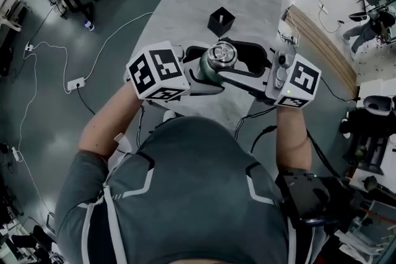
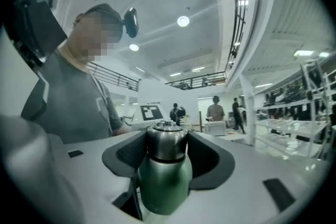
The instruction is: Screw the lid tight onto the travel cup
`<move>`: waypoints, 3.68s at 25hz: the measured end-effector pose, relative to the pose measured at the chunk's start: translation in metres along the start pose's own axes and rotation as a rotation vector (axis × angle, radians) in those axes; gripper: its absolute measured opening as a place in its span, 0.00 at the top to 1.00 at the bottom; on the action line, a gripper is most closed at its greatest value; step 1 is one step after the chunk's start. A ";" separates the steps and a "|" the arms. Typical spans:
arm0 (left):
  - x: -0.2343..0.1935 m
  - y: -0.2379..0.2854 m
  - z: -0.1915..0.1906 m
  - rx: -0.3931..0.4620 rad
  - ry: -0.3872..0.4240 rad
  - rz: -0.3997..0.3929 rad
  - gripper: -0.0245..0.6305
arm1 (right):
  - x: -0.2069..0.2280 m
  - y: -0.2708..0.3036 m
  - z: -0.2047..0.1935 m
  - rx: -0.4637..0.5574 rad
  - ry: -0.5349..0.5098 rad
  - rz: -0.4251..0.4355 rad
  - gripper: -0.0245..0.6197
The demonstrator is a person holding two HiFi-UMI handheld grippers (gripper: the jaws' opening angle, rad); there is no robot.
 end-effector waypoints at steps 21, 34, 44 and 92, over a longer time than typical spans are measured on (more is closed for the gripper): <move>0.038 -0.002 0.011 0.014 0.080 -0.206 0.38 | -0.029 -0.003 0.022 0.009 0.013 0.309 0.56; -0.020 0.008 -0.015 -0.023 -0.043 0.179 0.38 | 0.010 -0.003 -0.011 -0.033 -0.024 -0.213 0.58; -0.033 -0.007 -0.022 0.026 -0.077 0.208 0.38 | 0.029 -0.028 -0.007 -0.021 -0.003 -0.277 0.55; -0.170 0.098 -0.222 0.027 -0.176 0.408 0.38 | 0.118 -0.109 -0.231 -0.300 0.244 -1.013 0.90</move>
Point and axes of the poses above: the fingertips, and each gripper's own axes: y forward along the fingers, x to its right, z out of its top, the point moved 3 cm from there along -y, backward along the fingers
